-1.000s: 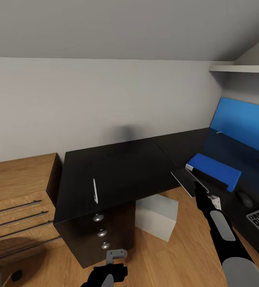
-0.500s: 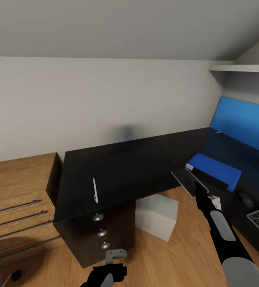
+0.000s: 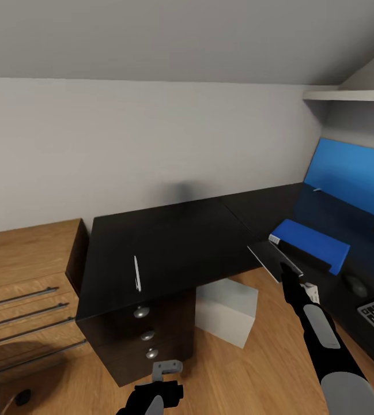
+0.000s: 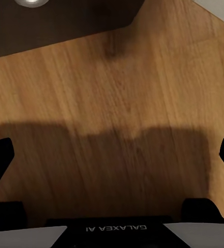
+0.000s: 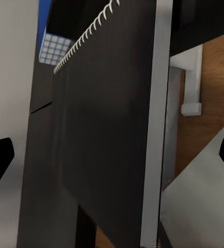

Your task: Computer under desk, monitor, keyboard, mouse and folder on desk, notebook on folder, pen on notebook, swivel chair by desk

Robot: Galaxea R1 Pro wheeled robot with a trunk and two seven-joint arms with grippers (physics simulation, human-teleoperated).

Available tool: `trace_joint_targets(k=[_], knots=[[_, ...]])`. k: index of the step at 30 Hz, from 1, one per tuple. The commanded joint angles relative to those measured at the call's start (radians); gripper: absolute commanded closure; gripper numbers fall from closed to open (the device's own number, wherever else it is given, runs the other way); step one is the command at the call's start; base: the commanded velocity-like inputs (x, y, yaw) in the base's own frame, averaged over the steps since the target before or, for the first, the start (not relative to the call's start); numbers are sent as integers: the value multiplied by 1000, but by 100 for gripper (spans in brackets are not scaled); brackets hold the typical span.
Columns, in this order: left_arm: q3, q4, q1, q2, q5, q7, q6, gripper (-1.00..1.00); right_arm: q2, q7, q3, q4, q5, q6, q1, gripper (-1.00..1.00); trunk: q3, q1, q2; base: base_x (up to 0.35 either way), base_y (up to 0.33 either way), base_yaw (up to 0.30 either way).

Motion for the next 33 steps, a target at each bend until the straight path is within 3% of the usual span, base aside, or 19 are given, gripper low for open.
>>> trace_joint_targets(k=[1,5,21,22,33], knots=[[-3,-1,-1,0,11,10,1,-100,0,-5,-2,-2,-7,5,0,-100,-4,4,-8,0,0,0],[-2,-1,-1,0,11,10,1,-100,0,-5,-2,-2,-7,5,-1,-100,-17,19,-36,0,0,0],[-4,-1,-1,0,11,7,1,-100,0,-6,-1,-2,-7,5,0,-100,-17,19,-36,0,0,0],[-4,-1,-1,0,11,7,1,-100,0,-7,-1,-2,-7,5,0,100,-17,19,-36,0,0,0],[-6,-1,-1,1,11,4,1,-100,0,-7,-2,-2,-6,5,0,100,-17,19,-36,0,0,0]])
